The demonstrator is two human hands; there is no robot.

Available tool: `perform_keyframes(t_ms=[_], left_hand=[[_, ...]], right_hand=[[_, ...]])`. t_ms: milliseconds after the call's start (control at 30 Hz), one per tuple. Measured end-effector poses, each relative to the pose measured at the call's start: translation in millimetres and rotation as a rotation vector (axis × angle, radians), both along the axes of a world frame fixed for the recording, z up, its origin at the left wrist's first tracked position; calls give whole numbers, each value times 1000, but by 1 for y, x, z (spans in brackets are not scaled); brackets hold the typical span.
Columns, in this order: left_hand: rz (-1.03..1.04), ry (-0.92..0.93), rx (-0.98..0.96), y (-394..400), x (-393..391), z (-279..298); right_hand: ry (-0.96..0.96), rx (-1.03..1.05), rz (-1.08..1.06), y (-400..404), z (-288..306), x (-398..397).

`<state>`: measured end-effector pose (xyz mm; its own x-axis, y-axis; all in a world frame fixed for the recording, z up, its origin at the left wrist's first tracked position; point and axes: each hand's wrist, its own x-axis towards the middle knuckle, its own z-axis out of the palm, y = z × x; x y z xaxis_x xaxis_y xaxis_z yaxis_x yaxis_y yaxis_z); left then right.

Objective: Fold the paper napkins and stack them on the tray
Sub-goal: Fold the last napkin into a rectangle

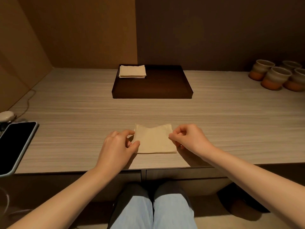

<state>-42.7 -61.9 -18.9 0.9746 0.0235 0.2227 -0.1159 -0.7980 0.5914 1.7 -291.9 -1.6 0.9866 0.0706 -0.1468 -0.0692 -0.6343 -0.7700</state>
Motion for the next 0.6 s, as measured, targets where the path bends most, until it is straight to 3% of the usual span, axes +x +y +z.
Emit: perform_keyframes(t_ms=[133, 267, 367, 500, 600], left_hand=[[-14, -4, 12, 6, 3, 5], [-174, -97, 189, 6, -8, 11], [-379, -41, 387, 2, -16, 3], [-438, 40, 458, 3, -13, -8], [-454, 63, 480, 4, -15, -13]], right_hand=[[5, -43, 27, 4, 4, -3], [-11, -47, 15, 4, 4, -5], [-10, -47, 14, 5, 5, -6], [25, -49, 9, 3, 8, -6], [-142, -211, 40, 1, 9, -12]])
